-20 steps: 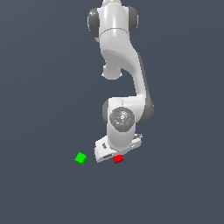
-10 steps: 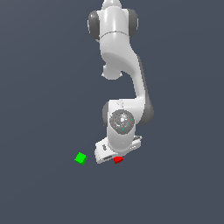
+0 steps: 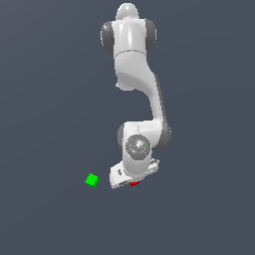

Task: Stack the red cube on top of the green cube.

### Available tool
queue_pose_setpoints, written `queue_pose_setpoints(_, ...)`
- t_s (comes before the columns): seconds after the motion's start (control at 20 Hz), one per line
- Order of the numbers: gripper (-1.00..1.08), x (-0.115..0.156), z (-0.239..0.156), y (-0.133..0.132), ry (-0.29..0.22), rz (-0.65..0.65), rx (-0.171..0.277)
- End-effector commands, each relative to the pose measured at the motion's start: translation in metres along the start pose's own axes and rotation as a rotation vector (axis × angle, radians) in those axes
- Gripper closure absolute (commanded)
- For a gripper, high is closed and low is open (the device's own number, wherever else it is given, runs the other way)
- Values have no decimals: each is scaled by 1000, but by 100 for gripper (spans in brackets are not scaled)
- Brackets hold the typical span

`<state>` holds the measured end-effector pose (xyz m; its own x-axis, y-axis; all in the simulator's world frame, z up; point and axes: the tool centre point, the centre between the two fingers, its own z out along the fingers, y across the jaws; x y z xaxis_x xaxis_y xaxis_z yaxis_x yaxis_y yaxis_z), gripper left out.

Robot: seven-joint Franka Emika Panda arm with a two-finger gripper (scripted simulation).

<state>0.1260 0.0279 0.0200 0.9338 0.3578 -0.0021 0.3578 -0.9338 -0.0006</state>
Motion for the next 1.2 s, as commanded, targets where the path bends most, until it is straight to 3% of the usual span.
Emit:
queue_pose_setpoints(0.0, -92, 1, 1, 0, 2, 0, -1)
queue_pose_setpoints(0.1, -92, 2, 0, 1, 2, 0, -1)
queue_pose_setpoints(0.15, 108, 2, 0, 1, 2, 0, -1)
queue_pose_setpoints(0.8, 108, 1, -2, 0, 1, 0, 0)
queue_pose_setpoints(1.15, 108, 0, -32, 0, 1, 0, 0)
